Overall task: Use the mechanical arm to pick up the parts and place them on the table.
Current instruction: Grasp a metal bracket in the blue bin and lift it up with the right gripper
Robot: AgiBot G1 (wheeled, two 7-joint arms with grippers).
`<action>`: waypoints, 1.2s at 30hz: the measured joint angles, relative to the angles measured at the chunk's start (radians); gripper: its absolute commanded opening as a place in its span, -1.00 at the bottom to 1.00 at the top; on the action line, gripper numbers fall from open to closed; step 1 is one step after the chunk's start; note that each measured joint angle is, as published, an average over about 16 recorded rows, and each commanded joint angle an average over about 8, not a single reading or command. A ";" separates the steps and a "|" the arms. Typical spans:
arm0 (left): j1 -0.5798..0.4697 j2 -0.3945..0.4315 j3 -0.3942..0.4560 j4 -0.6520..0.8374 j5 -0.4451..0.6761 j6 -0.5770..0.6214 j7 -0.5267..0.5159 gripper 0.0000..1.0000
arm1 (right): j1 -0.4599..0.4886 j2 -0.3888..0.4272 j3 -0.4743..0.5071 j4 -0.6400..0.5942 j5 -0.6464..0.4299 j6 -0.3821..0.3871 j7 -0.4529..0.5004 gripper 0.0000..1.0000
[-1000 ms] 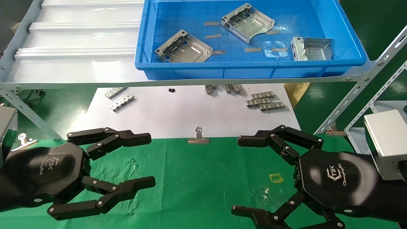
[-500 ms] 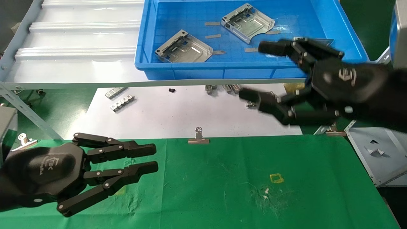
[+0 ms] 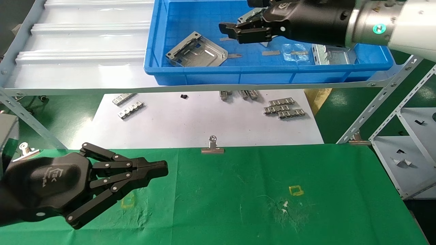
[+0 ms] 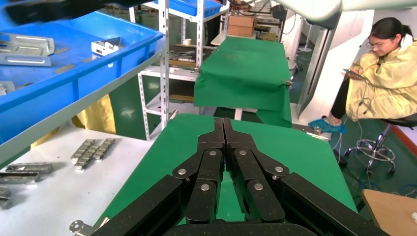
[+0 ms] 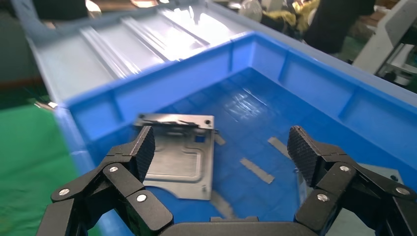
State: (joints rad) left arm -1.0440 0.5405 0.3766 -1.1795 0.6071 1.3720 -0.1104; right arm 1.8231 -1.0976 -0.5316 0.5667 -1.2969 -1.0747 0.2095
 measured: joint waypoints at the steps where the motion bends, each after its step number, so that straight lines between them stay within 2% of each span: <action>1: 0.000 0.000 0.000 0.000 0.000 0.000 0.000 -1.00 | 0.021 -0.025 -0.011 -0.039 -0.021 0.021 -0.005 1.00; 2: 0.000 0.000 0.000 0.000 0.000 0.000 0.000 -1.00 | 0.040 -0.048 -0.021 -0.077 -0.040 0.042 -0.010 1.00; 3: 0.000 0.000 0.000 0.000 0.000 0.000 0.000 -1.00 | 0.058 -0.071 -0.031 -0.115 -0.058 0.064 -0.015 0.88; 10: 0.000 0.000 0.000 0.000 0.000 0.000 0.000 -1.00 | 0.145 -0.194 -0.075 -0.337 -0.141 0.217 -0.039 -0.84; 11: 0.000 0.000 0.000 0.000 0.000 0.000 0.000 -1.00 | 0.153 -0.206 -0.079 -0.359 -0.148 0.235 -0.039 -0.96; 19: 0.000 0.000 0.000 0.000 0.000 0.000 0.000 -1.00 | 0.171 -0.259 -0.114 -0.437 -0.181 0.329 -0.012 -1.00; 36: 0.000 0.000 0.000 0.000 0.000 0.000 0.000 -1.00 | 0.135 -0.266 -0.194 -0.384 -0.177 0.399 0.114 -1.00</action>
State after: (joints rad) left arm -1.0440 0.5405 0.3766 -1.1795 0.6071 1.3720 -0.1104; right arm 1.9579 -1.3639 -0.7258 0.1826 -1.4735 -0.6753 0.3232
